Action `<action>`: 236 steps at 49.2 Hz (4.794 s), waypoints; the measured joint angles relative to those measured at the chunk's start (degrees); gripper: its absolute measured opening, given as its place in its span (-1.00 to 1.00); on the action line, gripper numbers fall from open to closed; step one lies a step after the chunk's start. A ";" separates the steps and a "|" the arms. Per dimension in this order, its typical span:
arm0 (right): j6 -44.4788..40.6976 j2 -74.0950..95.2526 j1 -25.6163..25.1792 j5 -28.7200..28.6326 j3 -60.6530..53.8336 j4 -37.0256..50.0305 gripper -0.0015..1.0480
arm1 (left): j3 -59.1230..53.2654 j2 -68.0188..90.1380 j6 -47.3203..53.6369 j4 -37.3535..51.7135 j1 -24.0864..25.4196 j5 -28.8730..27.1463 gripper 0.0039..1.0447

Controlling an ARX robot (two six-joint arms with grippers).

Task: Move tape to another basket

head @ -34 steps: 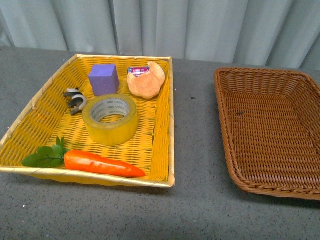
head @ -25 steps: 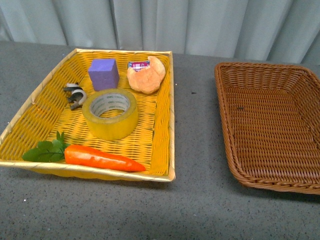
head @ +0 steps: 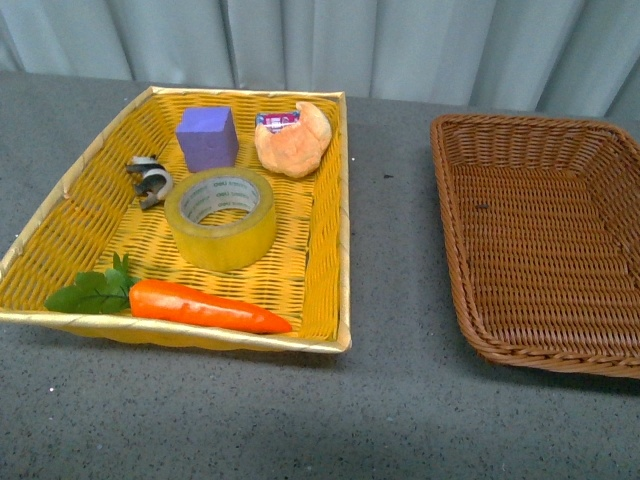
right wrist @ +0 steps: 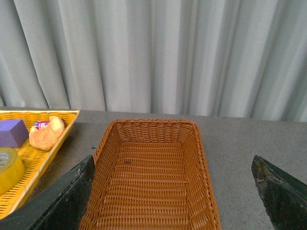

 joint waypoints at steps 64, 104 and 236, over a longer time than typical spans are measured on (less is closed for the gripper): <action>0.00 0.00 0.00 0.00 0.00 0.00 0.82 | 1.73 3.17 -3.17 -5.33 -2.84 -10.40 0.88; 0.00 -0.04 -0.04 0.02 0.00 0.00 0.82 | 44.70 94.18 -15.98 9.60 -4.46 -8.55 0.88; 0.00 -0.04 -0.04 0.02 0.00 0.00 0.82 | 78.88 109.70 40.22 -3.85 -21.68 21.73 -0.72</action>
